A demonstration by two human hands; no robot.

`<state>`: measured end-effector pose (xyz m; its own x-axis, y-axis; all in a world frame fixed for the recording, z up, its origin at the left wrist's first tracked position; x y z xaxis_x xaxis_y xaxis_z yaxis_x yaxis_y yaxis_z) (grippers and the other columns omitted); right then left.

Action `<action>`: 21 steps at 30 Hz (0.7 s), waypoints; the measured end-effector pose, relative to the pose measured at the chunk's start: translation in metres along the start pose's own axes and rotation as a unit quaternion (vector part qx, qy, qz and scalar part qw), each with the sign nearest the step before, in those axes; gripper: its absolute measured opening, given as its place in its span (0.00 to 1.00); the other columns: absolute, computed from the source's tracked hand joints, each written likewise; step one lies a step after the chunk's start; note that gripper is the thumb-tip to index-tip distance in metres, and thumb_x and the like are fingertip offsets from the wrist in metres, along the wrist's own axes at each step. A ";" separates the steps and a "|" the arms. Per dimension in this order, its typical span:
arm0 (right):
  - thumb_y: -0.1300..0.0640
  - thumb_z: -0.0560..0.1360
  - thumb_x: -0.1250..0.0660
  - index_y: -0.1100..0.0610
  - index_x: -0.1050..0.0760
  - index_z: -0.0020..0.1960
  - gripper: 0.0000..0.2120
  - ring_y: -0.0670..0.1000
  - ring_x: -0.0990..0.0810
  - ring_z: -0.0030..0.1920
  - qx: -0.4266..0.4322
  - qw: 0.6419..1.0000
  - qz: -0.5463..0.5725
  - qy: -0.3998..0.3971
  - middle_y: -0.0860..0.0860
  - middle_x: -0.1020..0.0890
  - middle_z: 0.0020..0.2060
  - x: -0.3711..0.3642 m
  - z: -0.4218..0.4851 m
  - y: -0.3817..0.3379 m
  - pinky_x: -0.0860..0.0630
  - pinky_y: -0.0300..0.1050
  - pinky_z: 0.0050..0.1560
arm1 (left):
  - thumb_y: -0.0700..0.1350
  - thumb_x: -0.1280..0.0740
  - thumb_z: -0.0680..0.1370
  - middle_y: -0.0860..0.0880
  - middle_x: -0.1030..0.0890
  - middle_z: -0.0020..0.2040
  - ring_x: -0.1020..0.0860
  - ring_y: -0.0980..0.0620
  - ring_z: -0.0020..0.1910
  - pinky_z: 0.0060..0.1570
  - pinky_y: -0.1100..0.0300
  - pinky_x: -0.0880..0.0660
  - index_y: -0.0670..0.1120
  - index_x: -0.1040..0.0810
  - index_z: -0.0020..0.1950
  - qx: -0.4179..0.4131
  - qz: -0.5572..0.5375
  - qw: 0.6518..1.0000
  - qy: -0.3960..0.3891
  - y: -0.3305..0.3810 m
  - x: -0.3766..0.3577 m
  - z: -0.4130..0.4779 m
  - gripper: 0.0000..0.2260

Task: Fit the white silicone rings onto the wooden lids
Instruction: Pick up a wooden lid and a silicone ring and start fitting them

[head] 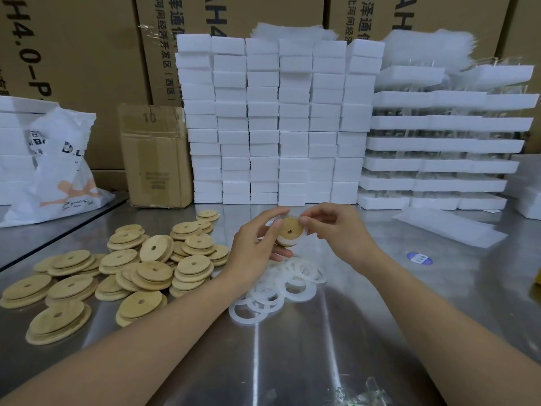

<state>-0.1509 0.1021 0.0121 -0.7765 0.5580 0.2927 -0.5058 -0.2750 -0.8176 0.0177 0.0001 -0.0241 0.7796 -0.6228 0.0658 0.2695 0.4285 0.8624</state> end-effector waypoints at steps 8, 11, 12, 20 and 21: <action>0.54 0.79 0.25 0.55 0.15 0.49 0.05 0.47 0.13 0.43 -0.055 0.997 0.039 -0.027 0.50 0.11 0.41 0.004 0.002 0.006 0.22 0.43 0.50 | 0.54 0.35 0.87 0.46 0.11 0.50 0.11 0.40 0.37 0.38 0.54 0.14 0.61 0.17 0.64 0.006 -0.005 1.000 0.015 0.003 -0.002 0.001 0.09; 0.53 0.79 0.25 0.55 0.14 0.48 0.05 0.47 0.13 0.44 -0.072 0.995 0.052 -0.040 0.50 0.11 0.41 0.006 0.003 0.008 0.22 0.45 0.52 | 0.54 0.35 0.87 0.46 0.11 0.49 0.11 0.40 0.38 0.39 0.52 0.14 0.63 0.18 0.64 0.005 0.001 1.000 0.014 0.001 -0.002 0.000 0.08; 0.53 0.79 0.25 0.54 0.14 0.48 0.05 0.47 0.13 0.44 -0.075 0.995 0.055 -0.044 0.50 0.11 0.42 0.007 0.002 0.008 0.22 0.45 0.53 | 0.54 0.35 0.87 0.45 0.11 0.49 0.11 0.40 0.38 0.39 0.52 0.14 0.63 0.19 0.64 0.003 0.004 1.000 0.013 0.001 -0.001 0.000 0.09; 0.51 0.78 0.24 0.56 0.14 0.49 0.08 0.45 0.13 0.44 -0.101 0.991 0.067 -0.060 0.50 0.12 0.42 0.011 0.003 0.013 0.23 0.45 0.54 | 0.46 0.34 0.87 0.46 0.11 0.49 0.11 0.41 0.38 0.38 0.54 0.15 0.62 0.19 0.64 0.003 0.020 1.000 -0.009 0.001 -0.002 0.000 0.12; 0.51 0.78 0.24 0.56 0.14 0.49 0.08 0.46 0.13 0.44 -0.106 0.990 0.071 -0.060 0.50 0.12 0.42 0.012 0.003 0.014 0.23 0.45 0.54 | 0.45 0.33 0.87 0.46 0.11 0.48 0.11 0.41 0.38 0.39 0.53 0.15 0.62 0.19 0.64 0.003 0.023 1.000 -0.010 0.001 -0.003 0.000 0.12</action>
<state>-0.1684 0.1022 0.0054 -0.8796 0.4256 0.2127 -0.3071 -0.1663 -0.9370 0.0156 0.0019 -0.0232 0.7792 -0.6160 0.1160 0.2306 0.4538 0.8607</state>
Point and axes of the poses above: each hand's wrist, its own z-axis towards the middle knuckle, its own x-axis out of the back of the hand, y = z × x, the point moved 2 cm from there along z, towards the middle knuckle
